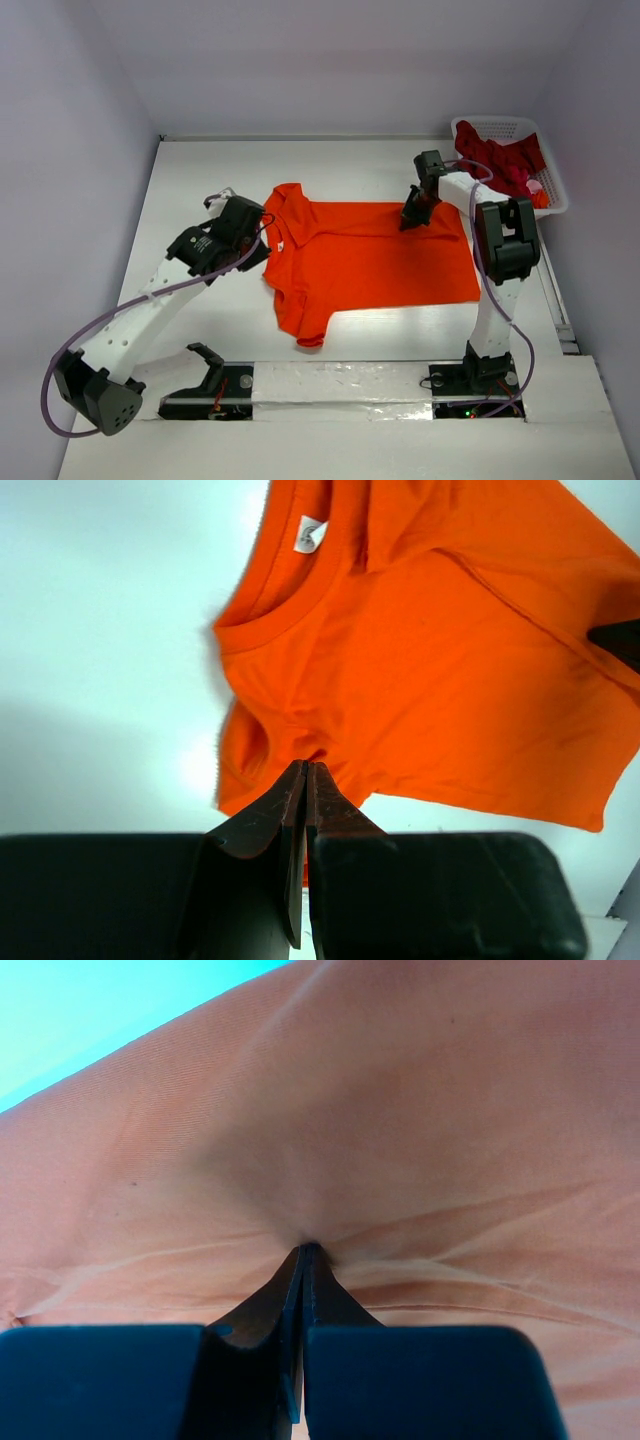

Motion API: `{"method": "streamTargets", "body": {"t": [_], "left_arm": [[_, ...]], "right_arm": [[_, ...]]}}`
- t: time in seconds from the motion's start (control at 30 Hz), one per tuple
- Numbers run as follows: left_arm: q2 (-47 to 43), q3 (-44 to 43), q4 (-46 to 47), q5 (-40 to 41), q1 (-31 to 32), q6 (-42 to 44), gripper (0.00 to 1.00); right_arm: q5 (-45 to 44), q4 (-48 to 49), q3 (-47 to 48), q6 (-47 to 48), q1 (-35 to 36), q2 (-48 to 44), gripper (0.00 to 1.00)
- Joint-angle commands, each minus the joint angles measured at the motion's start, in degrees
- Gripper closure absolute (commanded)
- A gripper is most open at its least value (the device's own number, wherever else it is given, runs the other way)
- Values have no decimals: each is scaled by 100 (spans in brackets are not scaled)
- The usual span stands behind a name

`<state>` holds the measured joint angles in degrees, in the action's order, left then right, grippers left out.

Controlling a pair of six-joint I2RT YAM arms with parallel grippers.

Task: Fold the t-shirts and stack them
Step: Fold the flattened tshirt in 1/3 of the way, then grap the side of the flattened tshirt closest away from the robot with both arms

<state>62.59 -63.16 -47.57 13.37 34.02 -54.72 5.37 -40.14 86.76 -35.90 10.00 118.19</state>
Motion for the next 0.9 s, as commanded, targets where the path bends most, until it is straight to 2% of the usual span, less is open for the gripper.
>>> {"method": "streamTargets", "body": {"t": [0.0, 0.2, 0.37, 0.43, 0.53, 0.63, 0.67, 0.7, 0.8, 0.87], "left_arm": [[-361, 145, -375, 202, -27, 75, 100], [-607, 339, -577, -211, -27, 198, 100], [-809, 313, -648, -651, -27, 356, 99], [-818, 234, -692, -826, -27, 497, 95], [-818, 251, -745, -1290, -27, 743, 81], [-914, 435, -859, -1994, -27, 796, 76], [-1019, 505, -876, -2135, -27, 787, 73], [-1081, 576, -955, -2232, -27, 753, 72], [-1363, 936, -1008, -2584, -27, 691, 72], [-1555, 1217, -1017, -2716, -27, 673, 74]], "right_arm": [[-308, 112, -107, -198, -77, -297, 100], [-282, 234, -168, -242, -77, -393, 100], [-387, 516, -247, -75, -25, -911, 100], [-483, 568, -230, 47, -24, -1104, 100], [-510, 647, -230, 188, 28, -1535, 98], [-510, 639, -230, 303, 81, -1992, 79], [-493, 596, -239, 320, 133, -2097, 65], [-475, 569, -273, 338, 134, -2325, 60], [-431, 463, -537, 399, 414, -2712, 46], [-414, 411, -756, 400, 537, -3160, 44]]}}
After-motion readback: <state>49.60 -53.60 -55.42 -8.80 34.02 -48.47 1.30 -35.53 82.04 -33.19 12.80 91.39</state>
